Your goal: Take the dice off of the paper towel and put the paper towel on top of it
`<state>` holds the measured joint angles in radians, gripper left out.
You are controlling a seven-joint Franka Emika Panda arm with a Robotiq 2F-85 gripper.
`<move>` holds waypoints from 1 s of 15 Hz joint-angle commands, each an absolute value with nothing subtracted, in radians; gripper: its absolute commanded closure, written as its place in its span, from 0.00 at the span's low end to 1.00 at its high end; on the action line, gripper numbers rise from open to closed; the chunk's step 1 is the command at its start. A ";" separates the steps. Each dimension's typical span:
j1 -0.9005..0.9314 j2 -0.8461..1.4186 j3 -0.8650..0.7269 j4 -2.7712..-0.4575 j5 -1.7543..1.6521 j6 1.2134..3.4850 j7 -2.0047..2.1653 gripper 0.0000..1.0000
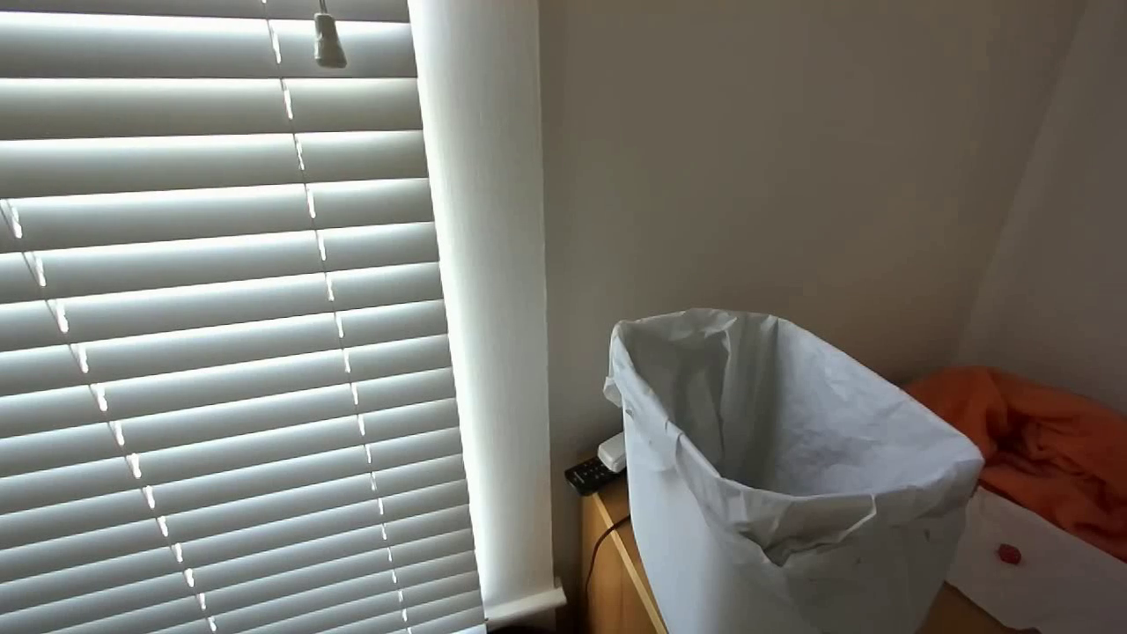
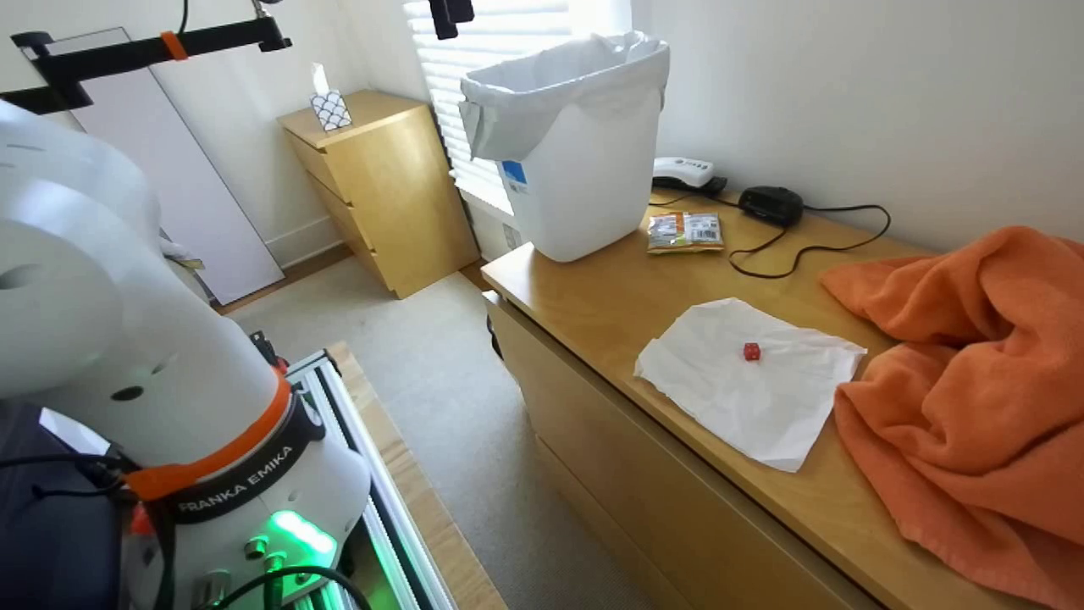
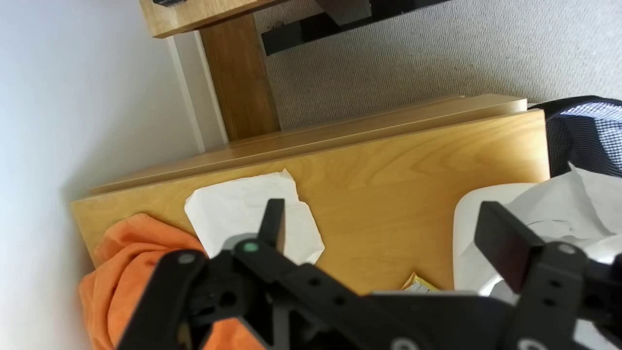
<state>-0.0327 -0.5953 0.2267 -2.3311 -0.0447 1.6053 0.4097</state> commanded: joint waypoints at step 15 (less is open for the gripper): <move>-0.231 -0.410 -0.079 -2.513 0.026 1.669 0.488 0.00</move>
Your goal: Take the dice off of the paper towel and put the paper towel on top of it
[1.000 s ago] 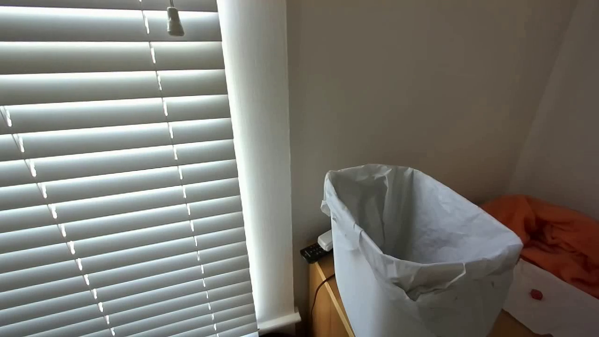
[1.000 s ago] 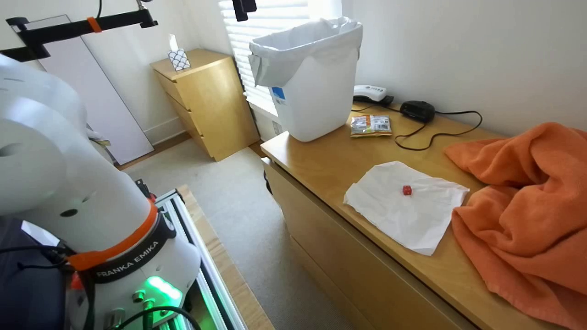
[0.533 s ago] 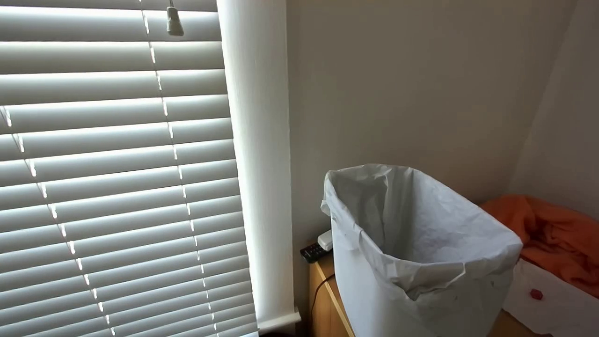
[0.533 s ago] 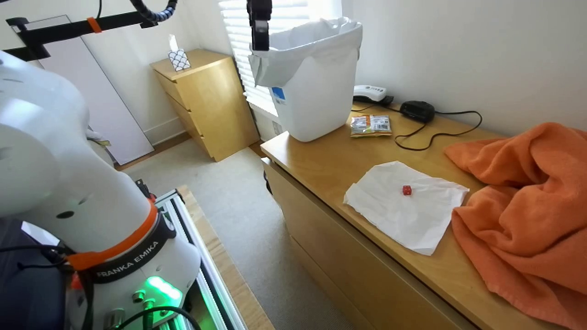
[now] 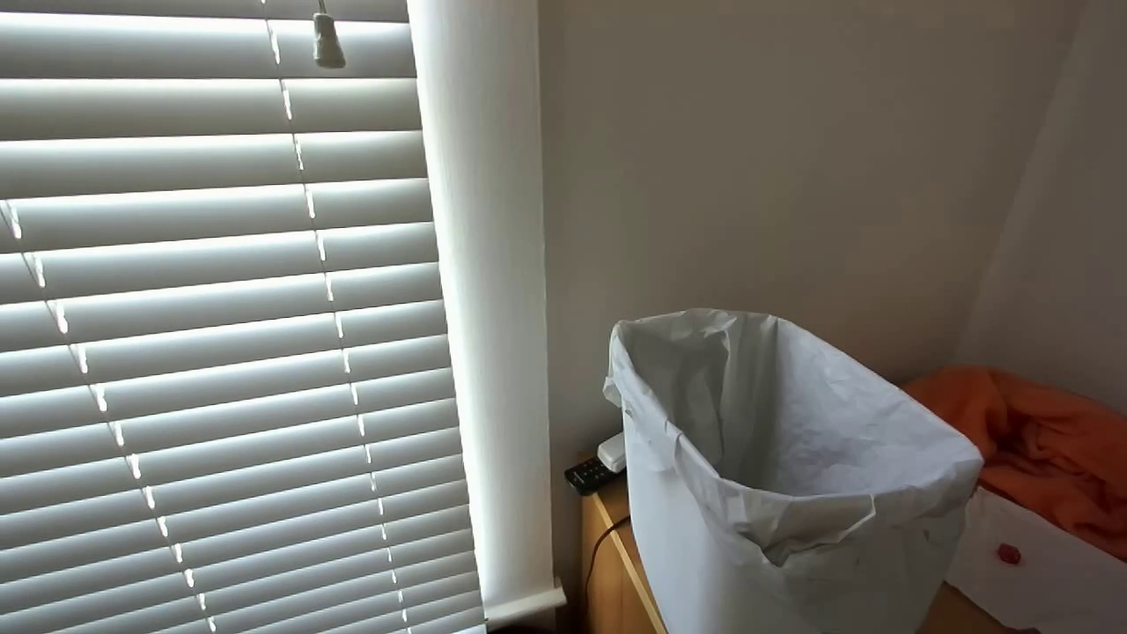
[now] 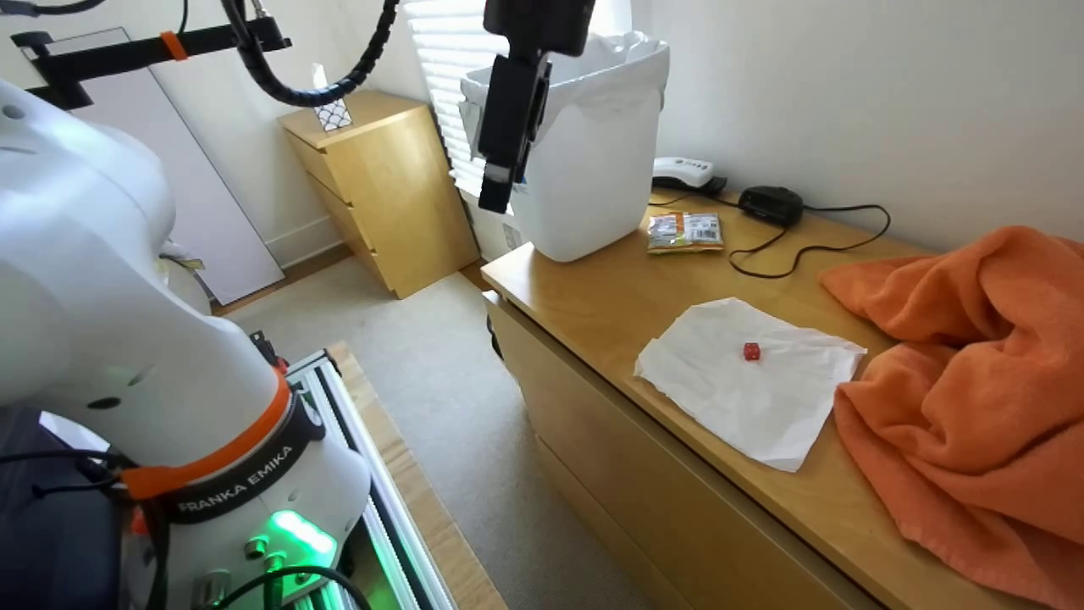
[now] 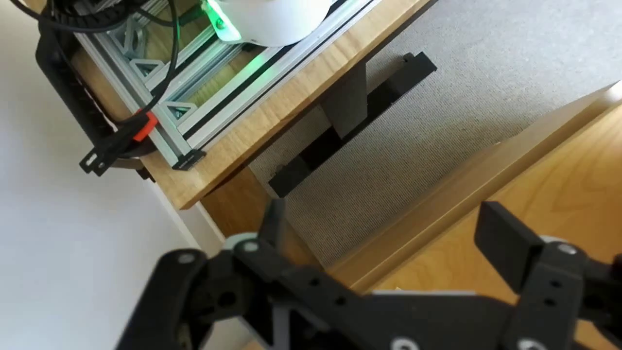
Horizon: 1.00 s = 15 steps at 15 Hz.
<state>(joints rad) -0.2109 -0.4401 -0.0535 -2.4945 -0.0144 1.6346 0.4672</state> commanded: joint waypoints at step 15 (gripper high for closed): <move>-0.268 -0.264 -0.139 -2.577 -0.009 1.926 0.456 0.00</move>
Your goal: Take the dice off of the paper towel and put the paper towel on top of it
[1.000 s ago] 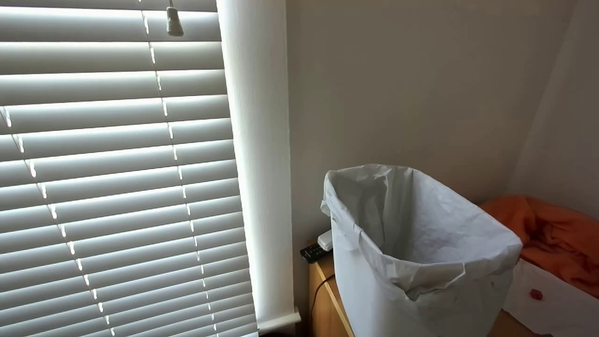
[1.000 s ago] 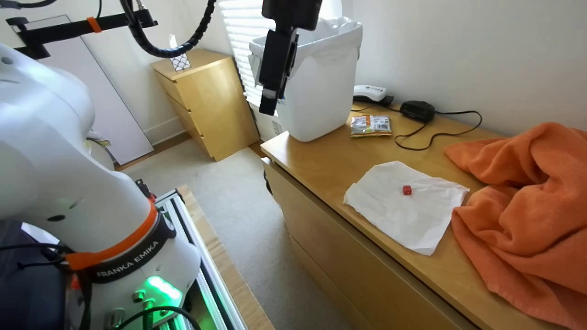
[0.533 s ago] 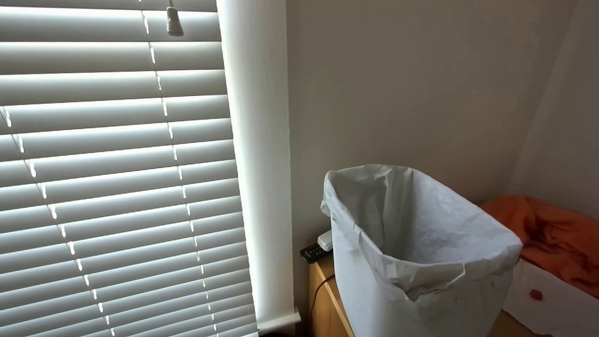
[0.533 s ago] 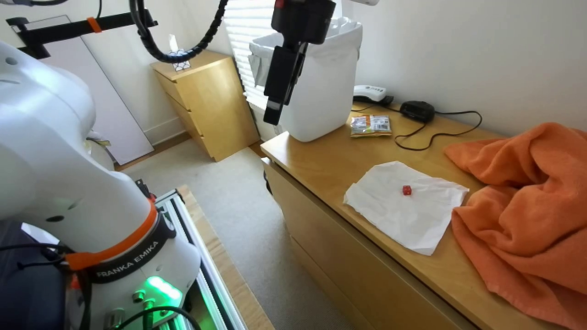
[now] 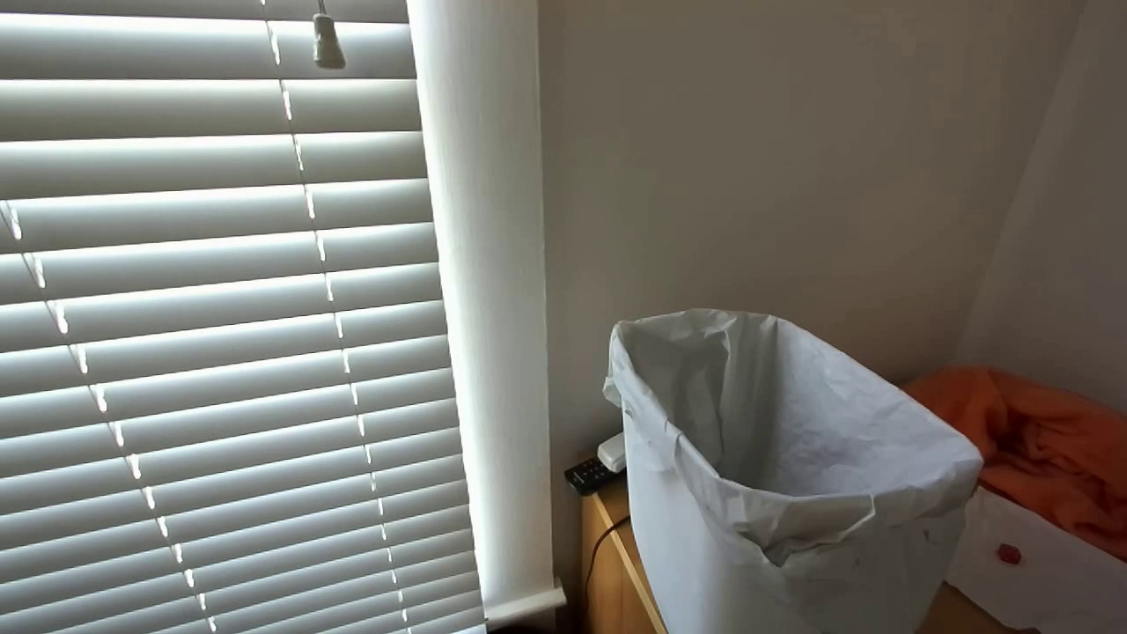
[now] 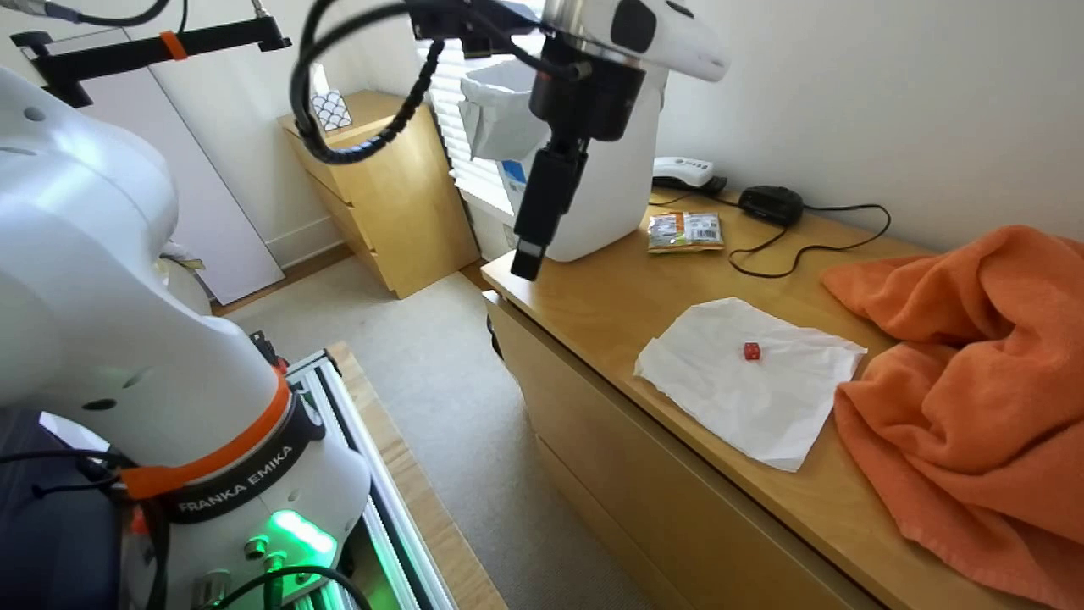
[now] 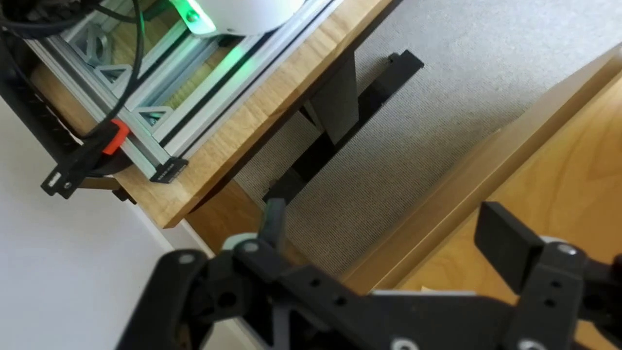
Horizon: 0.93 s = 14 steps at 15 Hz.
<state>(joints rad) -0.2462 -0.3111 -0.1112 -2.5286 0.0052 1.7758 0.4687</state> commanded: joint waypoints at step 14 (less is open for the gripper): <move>-0.292 -0.065 -0.198 -2.573 0.039 2.272 0.545 0.00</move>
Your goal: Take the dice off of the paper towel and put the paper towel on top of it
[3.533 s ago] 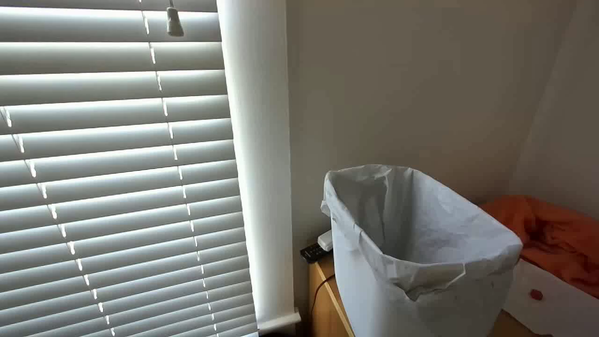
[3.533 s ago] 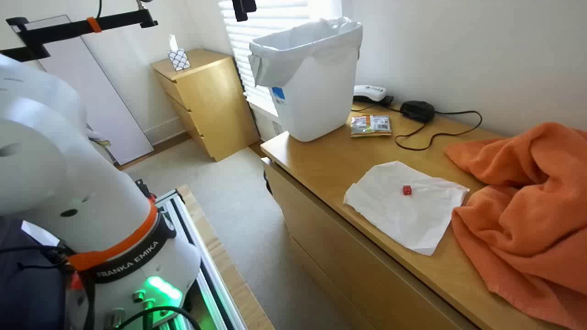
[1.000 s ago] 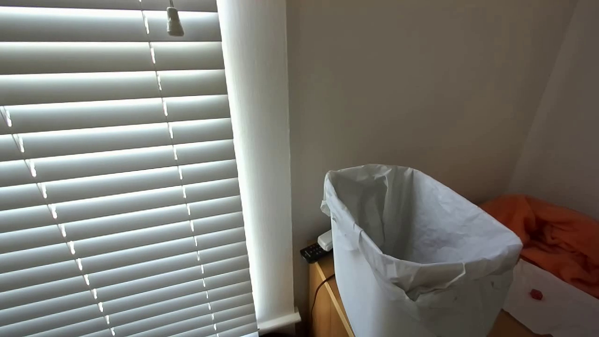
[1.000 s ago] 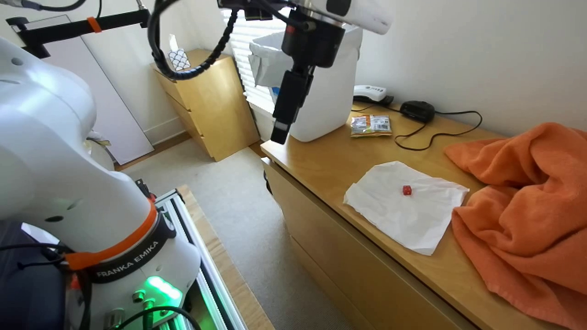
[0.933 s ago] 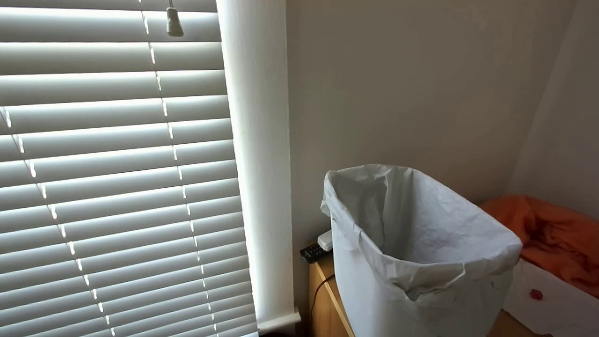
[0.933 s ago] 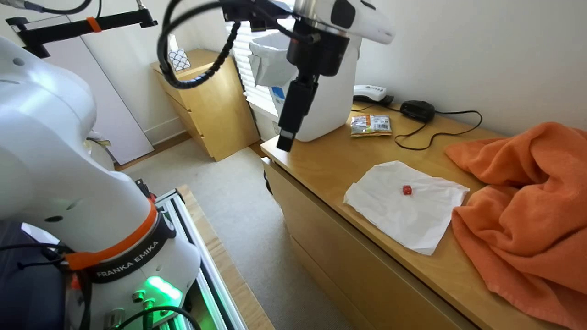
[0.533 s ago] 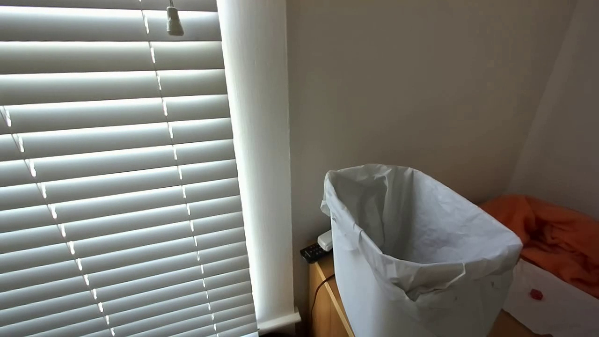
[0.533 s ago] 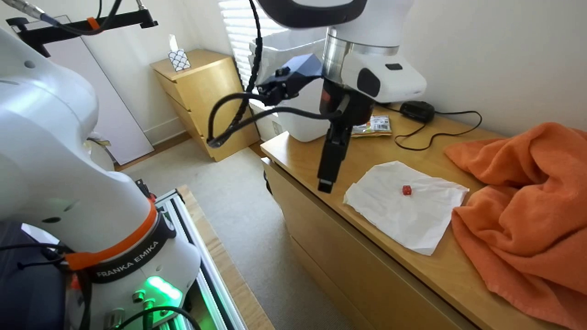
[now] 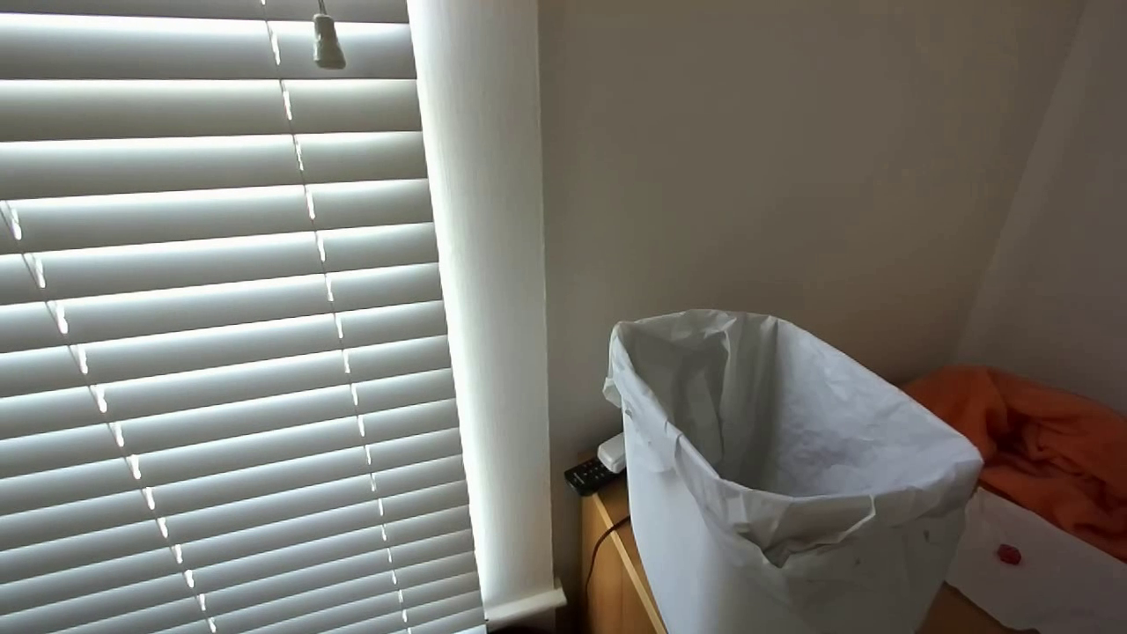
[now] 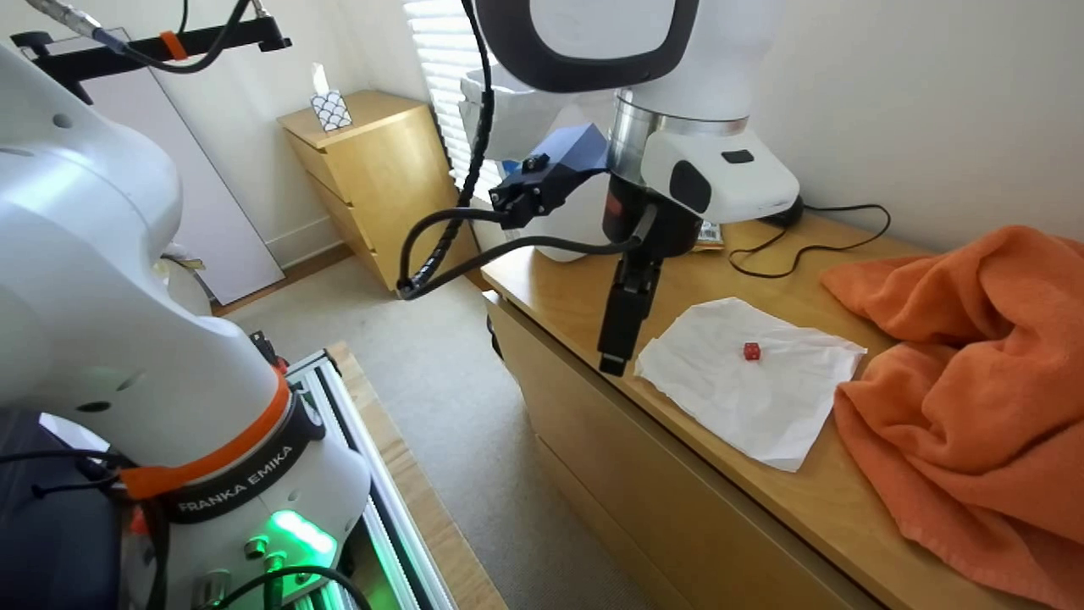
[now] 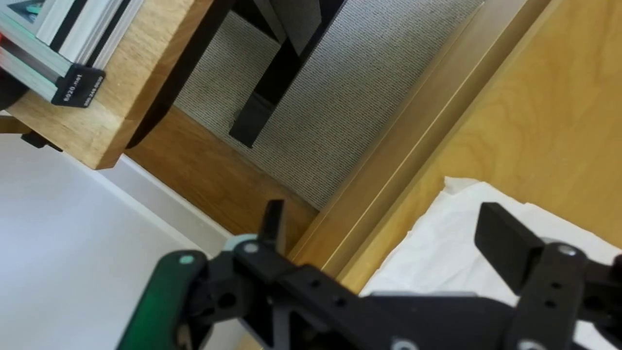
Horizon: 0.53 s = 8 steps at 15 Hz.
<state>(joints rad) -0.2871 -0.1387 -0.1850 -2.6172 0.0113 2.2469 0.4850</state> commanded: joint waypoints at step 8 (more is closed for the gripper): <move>-0.246 0.165 -0.208 -2.395 0.087 2.400 0.660 0.00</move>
